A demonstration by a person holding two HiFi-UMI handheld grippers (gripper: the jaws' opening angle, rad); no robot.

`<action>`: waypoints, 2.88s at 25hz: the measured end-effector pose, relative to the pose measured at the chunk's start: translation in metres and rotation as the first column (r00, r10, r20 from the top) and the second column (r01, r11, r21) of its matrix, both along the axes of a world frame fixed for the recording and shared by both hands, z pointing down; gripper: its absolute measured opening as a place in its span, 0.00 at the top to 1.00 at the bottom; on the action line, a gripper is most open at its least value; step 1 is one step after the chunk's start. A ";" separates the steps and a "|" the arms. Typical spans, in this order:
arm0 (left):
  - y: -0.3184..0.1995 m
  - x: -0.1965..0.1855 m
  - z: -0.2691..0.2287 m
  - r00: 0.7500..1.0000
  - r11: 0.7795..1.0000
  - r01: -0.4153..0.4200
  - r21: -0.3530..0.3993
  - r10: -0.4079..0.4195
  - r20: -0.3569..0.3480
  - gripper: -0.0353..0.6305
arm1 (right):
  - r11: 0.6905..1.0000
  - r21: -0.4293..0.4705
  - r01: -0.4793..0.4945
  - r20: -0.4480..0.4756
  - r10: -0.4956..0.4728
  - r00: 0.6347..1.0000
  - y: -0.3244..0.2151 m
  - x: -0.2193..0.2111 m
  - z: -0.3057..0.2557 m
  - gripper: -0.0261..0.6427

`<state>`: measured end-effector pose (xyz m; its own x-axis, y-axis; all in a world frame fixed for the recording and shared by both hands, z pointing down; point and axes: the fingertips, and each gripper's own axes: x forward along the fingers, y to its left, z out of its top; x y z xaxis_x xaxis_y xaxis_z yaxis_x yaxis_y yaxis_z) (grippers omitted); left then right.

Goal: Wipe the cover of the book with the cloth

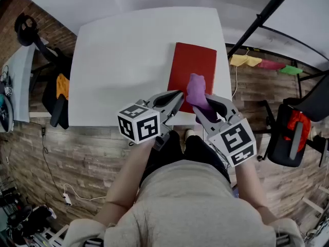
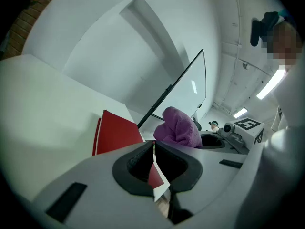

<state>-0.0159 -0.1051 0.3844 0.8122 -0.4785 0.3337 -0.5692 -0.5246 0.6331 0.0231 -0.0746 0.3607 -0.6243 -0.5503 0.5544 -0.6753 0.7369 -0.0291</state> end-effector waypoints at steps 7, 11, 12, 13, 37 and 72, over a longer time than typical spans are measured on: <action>-0.029 -0.002 -0.040 0.999 0.995 -0.010 0.098 0.013 -0.034 0.90 | 0.991 0.067 -0.117 0.073 0.112 0.991 -0.029 0.020 -0.026 0.79; -0.042 0.000 -0.056 0.999 0.988 -0.030 0.152 0.034 -0.029 0.90 | 0.982 0.116 -0.146 0.082 0.138 0.987 -0.044 0.025 -0.041 0.79; -0.044 0.000 -0.061 0.999 0.986 -0.032 0.166 0.038 -0.031 0.90 | 0.980 0.128 -0.151 0.084 0.141 0.986 -0.047 0.026 -0.045 0.79; -0.047 0.001 -0.065 0.998 0.983 -0.037 0.178 0.043 -0.034 0.90 | 0.978 0.140 -0.157 0.087 0.146 0.985 -0.050 0.026 -0.049 0.79; -0.098 0.007 -0.123 0.991 0.926 -0.113 0.359 0.131 -0.027 0.90 | 0.921 0.266 -0.286 0.272 0.213 0.938 -0.100 0.026 -0.102 0.79; -0.096 0.009 -0.111 0.992 0.932 -0.104 0.347 0.122 -0.032 0.90 | 0.925 0.214 -0.313 0.295 0.244 0.924 -0.101 0.033 -0.095 0.80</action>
